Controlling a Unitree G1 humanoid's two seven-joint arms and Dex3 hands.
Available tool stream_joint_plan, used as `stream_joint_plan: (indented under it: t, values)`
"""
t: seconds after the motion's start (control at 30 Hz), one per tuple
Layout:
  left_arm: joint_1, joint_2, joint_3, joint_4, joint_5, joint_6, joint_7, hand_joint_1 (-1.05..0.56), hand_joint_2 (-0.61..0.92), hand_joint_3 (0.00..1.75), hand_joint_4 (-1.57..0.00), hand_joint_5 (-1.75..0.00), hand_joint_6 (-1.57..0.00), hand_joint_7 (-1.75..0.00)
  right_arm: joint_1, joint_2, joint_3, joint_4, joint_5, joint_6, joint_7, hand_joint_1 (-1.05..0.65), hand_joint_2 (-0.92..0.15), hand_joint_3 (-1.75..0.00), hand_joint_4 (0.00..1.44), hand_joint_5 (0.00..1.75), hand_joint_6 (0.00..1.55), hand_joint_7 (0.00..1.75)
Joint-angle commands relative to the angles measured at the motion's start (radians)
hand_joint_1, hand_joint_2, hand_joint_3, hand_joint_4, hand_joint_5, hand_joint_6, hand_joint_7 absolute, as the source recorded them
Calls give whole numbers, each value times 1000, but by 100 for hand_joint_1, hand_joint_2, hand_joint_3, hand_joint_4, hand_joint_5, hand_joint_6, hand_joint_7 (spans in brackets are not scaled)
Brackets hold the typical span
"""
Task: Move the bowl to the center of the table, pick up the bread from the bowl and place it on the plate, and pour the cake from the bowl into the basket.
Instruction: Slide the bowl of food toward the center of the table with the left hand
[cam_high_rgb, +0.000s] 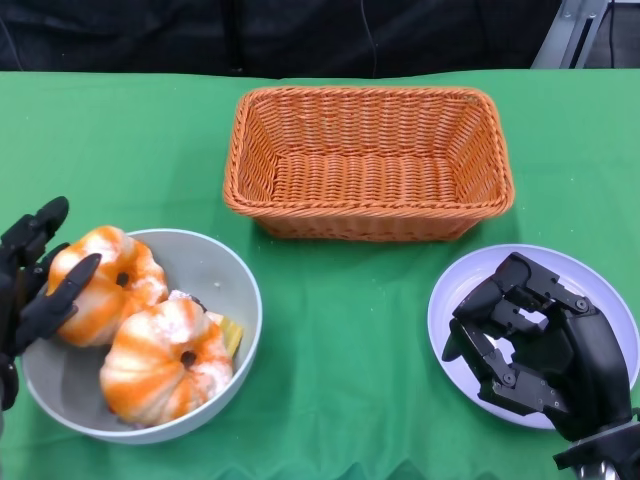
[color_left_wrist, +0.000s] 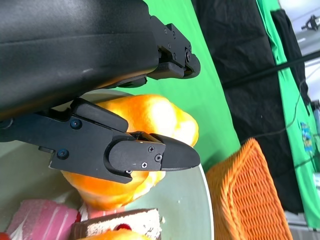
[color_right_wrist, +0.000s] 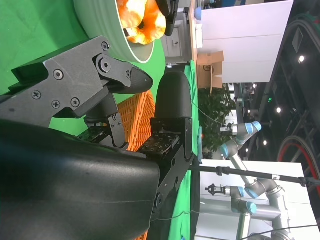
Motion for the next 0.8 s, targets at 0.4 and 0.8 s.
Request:
stream_joint_plan:
  t: [0.4, 0.8]
  values:
    - [128, -61, -30, -358, -19, 233, 14, -66, 92, 33, -14, 0, -20, 0, 1, -10, -7, 3, 4, -13, 1, -10, -67, -78, 66, 164, 64, 130]
    - [216, -141, -54, -567, -48, 359, 23, -64, 92, 32, -9, 0, -15, 0, 5, -9, -5, 1, 4, -15, 3, -11, -68, -76, 64, 166, 62, 131]
